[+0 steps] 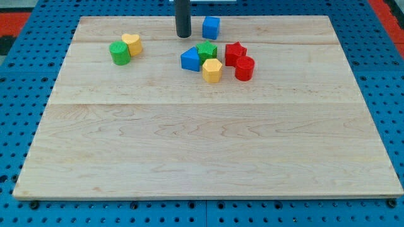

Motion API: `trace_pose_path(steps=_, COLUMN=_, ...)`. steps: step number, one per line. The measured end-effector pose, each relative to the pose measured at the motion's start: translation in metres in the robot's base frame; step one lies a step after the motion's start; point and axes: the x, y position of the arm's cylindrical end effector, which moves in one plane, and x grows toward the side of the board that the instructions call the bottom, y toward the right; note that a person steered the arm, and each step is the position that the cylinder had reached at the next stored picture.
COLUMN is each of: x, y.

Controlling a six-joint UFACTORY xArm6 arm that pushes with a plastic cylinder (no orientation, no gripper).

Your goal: Slide the green circle towards top left

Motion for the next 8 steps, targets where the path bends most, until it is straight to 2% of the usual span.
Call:
trace_pose_path(steps=2, x=0.014, y=-0.003)
trace_pose_path(steps=6, x=0.086, y=-0.117)
trace_pose_path(steps=7, x=0.061, y=-0.167)
trace_pose_path(steps=8, x=0.035, y=-0.181)
